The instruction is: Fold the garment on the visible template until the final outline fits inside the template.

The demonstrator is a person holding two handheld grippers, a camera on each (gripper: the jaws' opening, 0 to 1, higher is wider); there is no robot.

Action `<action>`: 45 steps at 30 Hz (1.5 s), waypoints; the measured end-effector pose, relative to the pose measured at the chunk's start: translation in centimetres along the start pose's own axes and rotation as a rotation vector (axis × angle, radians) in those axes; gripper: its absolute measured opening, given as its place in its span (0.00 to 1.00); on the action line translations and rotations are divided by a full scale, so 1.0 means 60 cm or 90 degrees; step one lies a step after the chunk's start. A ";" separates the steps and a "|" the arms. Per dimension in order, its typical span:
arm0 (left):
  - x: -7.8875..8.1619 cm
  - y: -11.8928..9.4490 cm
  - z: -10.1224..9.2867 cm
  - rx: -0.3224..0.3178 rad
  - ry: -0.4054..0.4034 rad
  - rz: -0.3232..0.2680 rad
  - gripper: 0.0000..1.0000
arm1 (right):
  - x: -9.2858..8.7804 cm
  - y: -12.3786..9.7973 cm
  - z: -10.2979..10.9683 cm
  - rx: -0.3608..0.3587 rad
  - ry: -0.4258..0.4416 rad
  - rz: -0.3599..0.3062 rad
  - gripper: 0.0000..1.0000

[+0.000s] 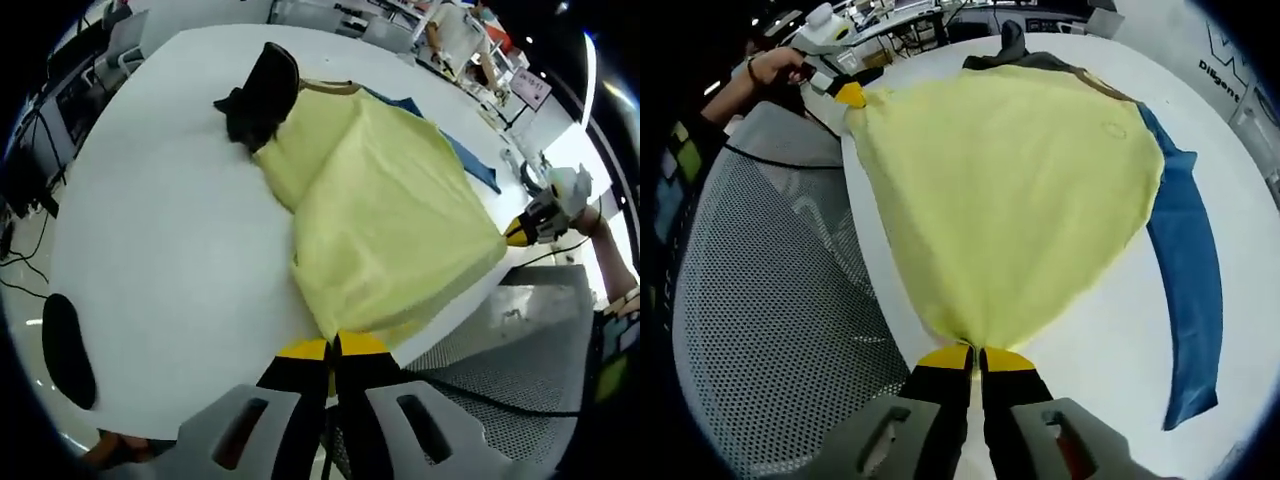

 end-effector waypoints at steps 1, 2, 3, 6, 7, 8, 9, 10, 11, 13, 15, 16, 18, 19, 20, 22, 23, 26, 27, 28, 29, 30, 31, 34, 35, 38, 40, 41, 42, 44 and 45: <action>-0.002 0.001 -0.001 0.000 0.000 0.008 0.00 | 0.000 0.000 0.000 0.001 0.001 0.001 0.00; -0.003 0.002 -0.002 0.000 0.003 0.010 0.00 | -0.001 0.001 0.000 0.004 0.002 0.004 0.00; -0.003 0.002 -0.002 0.001 0.005 0.009 0.00 | -0.002 0.002 0.001 0.005 0.002 0.008 0.00; -0.007 0.004 -0.006 0.000 0.006 0.017 0.00 | -0.005 0.003 0.002 0.006 0.000 0.022 0.00; -0.007 0.004 -0.007 0.001 0.007 0.018 0.00 | -0.005 0.003 0.002 0.007 0.001 0.023 0.00; -0.008 0.004 -0.007 0.000 0.008 0.020 0.00 | -0.006 0.003 0.002 0.007 0.002 0.023 0.00; -0.009 0.004 -0.008 -0.003 0.007 0.023 0.00 | -0.008 0.002 0.003 0.010 0.010 0.030 0.00; -0.009 0.004 -0.008 -0.004 0.006 0.023 0.00 | -0.009 0.002 0.003 0.010 0.009 0.029 0.00; -0.010 0.004 -0.008 -0.004 0.005 0.022 0.00 | -0.011 0.002 0.003 0.012 0.008 0.028 0.00; -0.011 0.004 -0.008 -0.006 0.007 0.027 0.00 | -0.013 0.003 0.005 0.017 0.014 0.033 0.00; -0.012 0.006 -0.008 -0.003 0.010 0.029 0.00 | -0.013 0.003 0.006 0.017 0.017 0.035 0.00; -0.012 0.006 -0.008 -0.001 0.013 0.032 0.00 | -0.013 0.004 0.006 0.017 0.018 0.036 0.00; -0.011 0.006 -0.009 0.005 0.022 0.033 0.00 | -0.013 0.004 0.007 0.017 0.018 0.039 0.00; -0.010 0.006 -0.009 0.011 0.027 0.036 0.01 | -0.012 0.005 0.008 0.017 0.017 0.040 0.00; -0.009 0.006 -0.009 0.015 0.032 0.038 0.01 | -0.012 0.006 0.009 0.018 0.016 0.042 0.00; -0.009 0.006 -0.009 0.021 0.038 0.040 0.01 | -0.012 0.008 0.011 0.020 0.018 0.045 0.00; -0.008 0.007 -0.009 0.022 0.043 0.044 0.01 | -0.012 0.009 0.011 0.020 0.020 0.047 0.00; -0.007 0.008 -0.008 0.025 0.052 0.049 0.01 | -0.011 0.012 0.013 0.020 0.029 0.054 0.00; -0.007 0.008 -0.008 0.028 0.058 0.051 0.01 | -0.011 0.012 0.014 0.021 0.029 0.055 0.00; -0.007 0.007 -0.008 0.032 0.063 0.052 0.01 | -0.010 0.012 0.016 0.025 0.028 0.056 0.00; -0.006 0.007 -0.007 0.039 0.068 0.054 0.01 | -0.010 0.013 0.017 0.028 0.027 0.056 0.00; -0.006 0.007 -0.006 0.041 0.071 0.055 0.01 | -0.010 0.014 0.019 0.031 0.027 0.058 0.00; -0.005 0.007 -0.005 0.044 0.072 0.057 0.01 | -0.009 0.016 0.021 0.033 0.026 0.059 0.00; -0.005 0.007 -0.004 0.045 0.076 0.058 0.01 | -0.007 0.016 0.023 0.028 0.020 0.062 0.00; -0.006 0.008 -0.005 0.045 0.080 0.063 0.01 | -0.007 0.016 0.023 0.026 0.018 0.064 0.00; -0.008 0.011 -0.007 0.049 0.096 0.070 0.01 | -0.007 0.017 0.024 0.031 0.015 0.065 0.00; -0.009 0.010 -0.007 0.049 0.098 0.071 0.01 | -0.007 0.016 0.024 0.032 0.020 0.066 0.00; -0.009 0.009 -0.008 0.046 0.097 0.072 0.01 | -0.007 0.016 0.024 0.033 0.018 0.066 0.00; -0.008 0.008 -0.009 0.043 0.113 0.072 0.01 | -0.007 0.016 0.024 0.035 0.020 0.066 0.00; -0.007 0.005 -0.009 0.046 0.128 0.070 0.01 | -0.008 0.013 0.025 0.042 0.030 0.064 0.00; -0.006 0.003 -0.009 0.045 0.132 0.070 0.01 | -0.008 0.010 0.026 0.044 0.028 0.065 0.01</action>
Point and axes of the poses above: the point that each gripper's makers call its tool centre point, and the gripper's own axes: y roughly forward along the fingers, z roughly to its left, x roughly out of its top, the point moved 10 cm from there along -y, roughly backward along the fingers, and after that the axes turned 5 degrees about y, right-handed, at the moved point
